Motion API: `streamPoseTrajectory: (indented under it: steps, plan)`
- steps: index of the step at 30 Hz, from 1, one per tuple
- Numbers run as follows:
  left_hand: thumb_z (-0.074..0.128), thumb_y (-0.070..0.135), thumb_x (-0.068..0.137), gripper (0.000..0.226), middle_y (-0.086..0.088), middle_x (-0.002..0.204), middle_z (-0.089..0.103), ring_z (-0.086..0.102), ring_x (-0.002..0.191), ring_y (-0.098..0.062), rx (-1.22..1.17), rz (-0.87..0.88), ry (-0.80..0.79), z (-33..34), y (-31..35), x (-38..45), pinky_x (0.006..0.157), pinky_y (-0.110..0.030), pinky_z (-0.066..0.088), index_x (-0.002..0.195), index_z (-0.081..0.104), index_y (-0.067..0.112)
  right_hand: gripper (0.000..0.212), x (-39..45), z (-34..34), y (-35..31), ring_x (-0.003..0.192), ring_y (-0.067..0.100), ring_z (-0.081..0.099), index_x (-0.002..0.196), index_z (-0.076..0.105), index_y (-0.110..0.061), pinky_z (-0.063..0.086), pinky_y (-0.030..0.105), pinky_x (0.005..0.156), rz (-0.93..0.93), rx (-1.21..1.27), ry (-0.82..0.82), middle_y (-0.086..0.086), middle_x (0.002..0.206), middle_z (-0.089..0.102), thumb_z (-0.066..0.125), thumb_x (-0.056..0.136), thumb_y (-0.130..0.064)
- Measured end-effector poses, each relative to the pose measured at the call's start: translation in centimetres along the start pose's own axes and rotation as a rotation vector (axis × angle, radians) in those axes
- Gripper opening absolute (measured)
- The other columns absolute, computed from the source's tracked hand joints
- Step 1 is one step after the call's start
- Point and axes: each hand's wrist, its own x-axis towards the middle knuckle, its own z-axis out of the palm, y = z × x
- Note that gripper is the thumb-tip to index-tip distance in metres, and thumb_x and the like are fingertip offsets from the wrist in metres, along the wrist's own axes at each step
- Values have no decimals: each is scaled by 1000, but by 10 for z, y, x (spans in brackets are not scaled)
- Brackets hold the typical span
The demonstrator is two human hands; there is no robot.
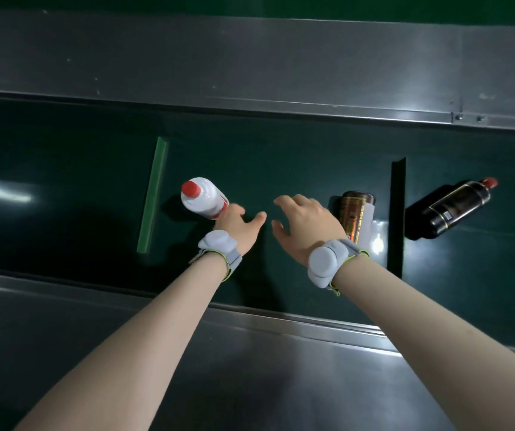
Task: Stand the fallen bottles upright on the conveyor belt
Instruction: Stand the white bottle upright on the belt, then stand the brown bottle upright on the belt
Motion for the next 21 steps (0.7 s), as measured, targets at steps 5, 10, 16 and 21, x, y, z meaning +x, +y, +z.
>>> streamPoseTrajectory:
  steps: [5,10,16,21]
  plan:
    - [70,42,101,58,-8,156,53,65,128,-34,210,469,6,38,45,-13,91,-40,52,151,49,20,40,-1,7,64,115,46,59,137,62,-8,50,51,91,71,-32,137,17,125,67,63,99,-22]
    - [71,21,102,66,-7,163,44,63,130,-35,299,632,-61,84,71,-18,81,-36,48,160,40,19,51,-17,23,131,130,54,51,142,61,-7,49,60,102,249,63,330,26,145,56,55,91,-3]
    - [67,7,102,75,-11,154,51,69,116,-35,387,692,-91,115,80,-11,83,-46,61,167,31,20,89,-34,48,184,130,50,53,160,36,-21,56,53,97,217,97,274,23,156,41,65,84,13]
    - [56,-10,100,94,2,129,67,70,110,-18,24,361,-324,138,86,-18,96,-35,59,172,19,37,114,-40,67,200,140,40,53,169,14,-38,54,40,100,235,368,88,12,168,29,58,82,21]
